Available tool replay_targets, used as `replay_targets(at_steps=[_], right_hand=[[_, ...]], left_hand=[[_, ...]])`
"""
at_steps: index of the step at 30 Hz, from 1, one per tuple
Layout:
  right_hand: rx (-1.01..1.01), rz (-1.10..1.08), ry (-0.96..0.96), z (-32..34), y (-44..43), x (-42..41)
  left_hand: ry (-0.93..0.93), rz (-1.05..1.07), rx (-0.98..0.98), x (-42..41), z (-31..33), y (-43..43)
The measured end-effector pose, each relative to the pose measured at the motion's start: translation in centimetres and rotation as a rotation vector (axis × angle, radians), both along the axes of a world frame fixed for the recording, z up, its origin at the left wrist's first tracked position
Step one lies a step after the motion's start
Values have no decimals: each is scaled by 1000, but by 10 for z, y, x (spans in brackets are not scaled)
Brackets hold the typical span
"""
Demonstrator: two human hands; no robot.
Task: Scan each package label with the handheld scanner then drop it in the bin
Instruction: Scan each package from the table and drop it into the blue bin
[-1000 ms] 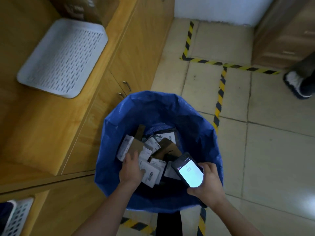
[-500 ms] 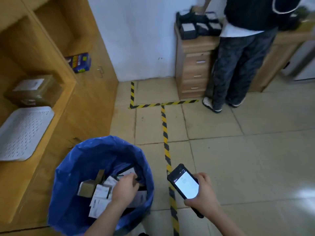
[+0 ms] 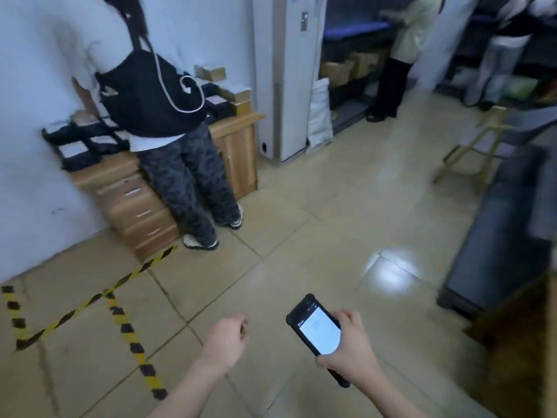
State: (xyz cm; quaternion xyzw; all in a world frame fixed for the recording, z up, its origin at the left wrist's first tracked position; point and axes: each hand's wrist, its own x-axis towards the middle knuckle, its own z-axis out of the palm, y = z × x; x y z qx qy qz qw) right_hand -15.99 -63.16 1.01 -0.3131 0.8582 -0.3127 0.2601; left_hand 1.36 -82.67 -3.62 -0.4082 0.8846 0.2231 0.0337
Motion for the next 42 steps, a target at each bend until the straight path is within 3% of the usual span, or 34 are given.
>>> replay_targets(at_steps=[12, 21, 30, 42], right_hand=[[125, -726, 104, 24, 132, -187], [158, -1149, 112, 45, 250, -241], [174, -1276, 46, 38, 362, -312], [232, -1219, 64, 36, 434, -421]], left_hand=[[55, -688, 151, -345, 1, 32], [87, -1090, 120, -541, 18, 167], [130, -1251, 177, -649, 12, 308], [226, -1196, 187, -778, 23, 417]])
